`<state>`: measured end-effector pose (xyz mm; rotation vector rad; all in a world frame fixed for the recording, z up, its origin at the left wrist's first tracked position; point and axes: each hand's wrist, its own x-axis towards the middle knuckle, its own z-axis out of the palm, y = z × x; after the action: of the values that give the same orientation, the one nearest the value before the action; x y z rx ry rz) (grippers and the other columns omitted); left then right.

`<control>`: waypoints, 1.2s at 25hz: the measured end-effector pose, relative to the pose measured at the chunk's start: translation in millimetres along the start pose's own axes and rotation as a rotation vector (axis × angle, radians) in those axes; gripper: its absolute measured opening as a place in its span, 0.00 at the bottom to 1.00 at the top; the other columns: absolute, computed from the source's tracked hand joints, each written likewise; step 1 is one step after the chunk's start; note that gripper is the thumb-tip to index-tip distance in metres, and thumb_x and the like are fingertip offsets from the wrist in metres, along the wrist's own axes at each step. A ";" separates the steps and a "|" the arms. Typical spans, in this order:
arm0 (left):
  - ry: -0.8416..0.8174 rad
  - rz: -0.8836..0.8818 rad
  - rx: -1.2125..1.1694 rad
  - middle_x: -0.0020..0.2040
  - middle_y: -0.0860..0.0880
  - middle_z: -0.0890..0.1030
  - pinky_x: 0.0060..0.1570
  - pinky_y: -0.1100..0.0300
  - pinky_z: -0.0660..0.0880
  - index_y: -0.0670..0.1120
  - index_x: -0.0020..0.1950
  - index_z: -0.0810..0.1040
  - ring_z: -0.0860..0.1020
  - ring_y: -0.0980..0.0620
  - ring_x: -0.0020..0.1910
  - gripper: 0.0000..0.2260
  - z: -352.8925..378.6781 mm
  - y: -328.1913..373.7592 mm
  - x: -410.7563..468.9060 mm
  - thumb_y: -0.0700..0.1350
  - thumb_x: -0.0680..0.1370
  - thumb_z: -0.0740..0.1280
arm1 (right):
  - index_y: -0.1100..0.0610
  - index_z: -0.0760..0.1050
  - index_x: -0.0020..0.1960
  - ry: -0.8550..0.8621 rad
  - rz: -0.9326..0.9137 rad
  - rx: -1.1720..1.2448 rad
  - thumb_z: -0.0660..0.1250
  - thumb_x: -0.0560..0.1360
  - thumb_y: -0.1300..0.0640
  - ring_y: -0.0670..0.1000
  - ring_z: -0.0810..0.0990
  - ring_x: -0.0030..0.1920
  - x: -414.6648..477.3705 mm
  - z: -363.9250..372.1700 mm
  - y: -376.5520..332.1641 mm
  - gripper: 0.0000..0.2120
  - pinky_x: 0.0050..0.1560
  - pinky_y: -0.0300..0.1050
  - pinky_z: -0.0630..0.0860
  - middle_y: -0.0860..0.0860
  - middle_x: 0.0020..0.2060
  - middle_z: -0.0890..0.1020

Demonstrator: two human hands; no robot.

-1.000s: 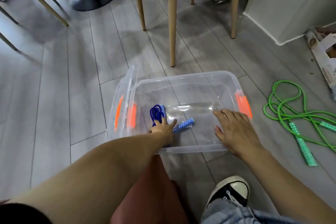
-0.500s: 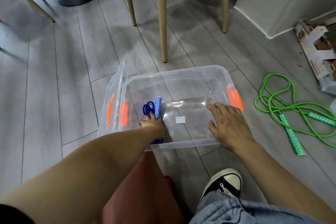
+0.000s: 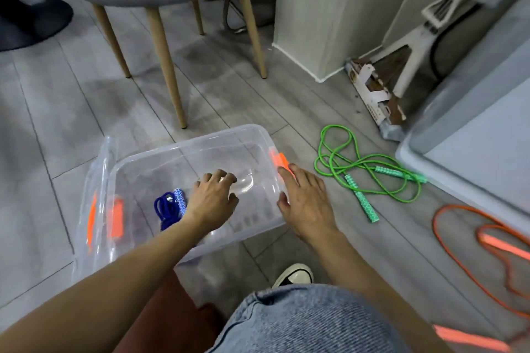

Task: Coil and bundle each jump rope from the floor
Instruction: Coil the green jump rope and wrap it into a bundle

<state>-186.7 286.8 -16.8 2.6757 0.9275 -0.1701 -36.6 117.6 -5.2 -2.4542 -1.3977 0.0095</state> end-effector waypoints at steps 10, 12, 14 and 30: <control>0.198 0.439 -0.052 0.55 0.49 0.79 0.53 0.47 0.75 0.49 0.58 0.78 0.76 0.43 0.53 0.18 -1.5 168.0 22.6 0.52 0.73 0.58 | 0.53 0.74 0.68 0.160 0.282 -0.010 0.68 0.71 0.55 0.56 0.77 0.60 -50.3 -38.9 94.5 0.25 0.59 0.53 0.74 0.53 0.63 0.78; 0.173 0.487 -0.053 0.54 0.49 0.79 0.51 0.47 0.75 0.48 0.57 0.79 0.77 0.43 0.52 0.18 18.2 196.8 29.4 0.51 0.72 0.58 | 0.54 0.73 0.68 0.154 0.326 -0.016 0.68 0.70 0.55 0.56 0.77 0.60 -63.7 -33.7 121.7 0.25 0.58 0.53 0.75 0.52 0.63 0.77; 0.110 0.511 -0.032 0.52 0.49 0.80 0.49 0.48 0.75 0.49 0.56 0.79 0.78 0.44 0.51 0.18 45.0 222.4 37.8 0.52 0.71 0.58 | 0.54 0.73 0.68 0.135 0.383 -0.020 0.69 0.70 0.55 0.56 0.78 0.59 -76.9 -23.4 149.4 0.26 0.57 0.53 0.74 0.52 0.63 0.77; -0.247 0.479 0.131 0.57 0.48 0.78 0.56 0.50 0.71 0.50 0.62 0.74 0.75 0.42 0.57 0.17 165.1 249.9 90.6 0.50 0.74 0.61 | 0.56 0.75 0.62 -0.267 0.689 -0.065 0.69 0.74 0.56 0.63 0.77 0.56 -76.1 112.9 264.2 0.17 0.56 0.58 0.72 0.58 0.55 0.78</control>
<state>37.4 100.5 -131.0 2.8199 0.1971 -0.4495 126.9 -40.8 -196.3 -2.9406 -0.5692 0.4634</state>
